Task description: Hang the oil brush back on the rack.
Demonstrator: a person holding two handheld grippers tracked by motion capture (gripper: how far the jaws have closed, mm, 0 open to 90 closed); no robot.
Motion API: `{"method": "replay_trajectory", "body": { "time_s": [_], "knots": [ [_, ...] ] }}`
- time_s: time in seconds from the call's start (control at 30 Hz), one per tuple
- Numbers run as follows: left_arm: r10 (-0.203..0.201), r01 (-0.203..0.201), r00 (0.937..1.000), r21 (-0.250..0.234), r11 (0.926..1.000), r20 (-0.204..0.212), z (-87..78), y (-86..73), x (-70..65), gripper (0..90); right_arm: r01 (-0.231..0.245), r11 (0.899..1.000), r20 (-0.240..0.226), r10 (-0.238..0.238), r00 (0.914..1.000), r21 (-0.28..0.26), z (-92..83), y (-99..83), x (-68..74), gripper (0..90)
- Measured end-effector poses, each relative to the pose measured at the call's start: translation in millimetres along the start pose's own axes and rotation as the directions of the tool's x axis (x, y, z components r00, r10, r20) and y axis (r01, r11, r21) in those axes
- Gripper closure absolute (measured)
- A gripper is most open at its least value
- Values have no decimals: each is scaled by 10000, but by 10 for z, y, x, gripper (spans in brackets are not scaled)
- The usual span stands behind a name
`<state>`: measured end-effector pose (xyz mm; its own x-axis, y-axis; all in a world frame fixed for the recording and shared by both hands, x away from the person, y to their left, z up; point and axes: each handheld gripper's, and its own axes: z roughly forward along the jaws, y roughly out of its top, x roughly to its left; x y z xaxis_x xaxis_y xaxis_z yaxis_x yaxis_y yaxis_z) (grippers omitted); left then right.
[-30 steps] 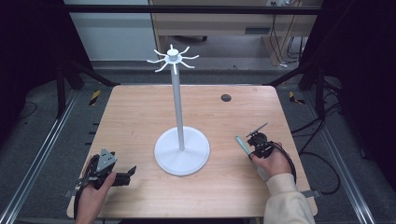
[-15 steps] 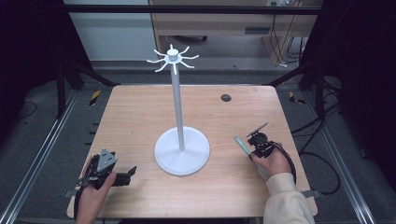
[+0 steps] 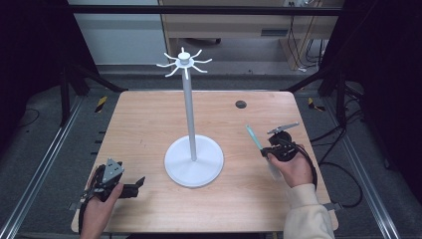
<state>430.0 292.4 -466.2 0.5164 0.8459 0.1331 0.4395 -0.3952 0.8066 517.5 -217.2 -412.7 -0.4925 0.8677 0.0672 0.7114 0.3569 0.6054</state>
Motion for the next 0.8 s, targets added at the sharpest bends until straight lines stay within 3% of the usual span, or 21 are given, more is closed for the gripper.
{"method": "replay_trajectory", "body": {
  "time_s": [0.2,0.33,0.47,0.5,0.57,0.8],
  "knots": [
    [8,-8,10000,-6,10000,13,-2,1,-6,25,293,9913,-10,-296,9996,-1282,-196,140,157,827],
    [-38,38,10000,-16,10000,-30,-5,-4,3,25,352,9845,-140,-381,9992,-1720,-289,190,225,828],
    [-37,36,9999,-52,10000,-164,-20,-8,12,25,468,9718,-224,-534,9983,-2312,-459,304,299,828],
    [-43,41,9998,-53,10000,-197,-23,-10,12,25,559,9630,-289,-658,9974,-2636,-547,378,335,828],
    [-40,39,9997,-13,10000,-226,-32,-15,15,25,588,9595,-296,-696,9971,-2754,-580,408,351,827],
    [-144,141,9995,-114,9998,-279,-40,-18,28,25,666,9299,-411,-873,9953,-3618,-730,711,460,828]
  ]
}}
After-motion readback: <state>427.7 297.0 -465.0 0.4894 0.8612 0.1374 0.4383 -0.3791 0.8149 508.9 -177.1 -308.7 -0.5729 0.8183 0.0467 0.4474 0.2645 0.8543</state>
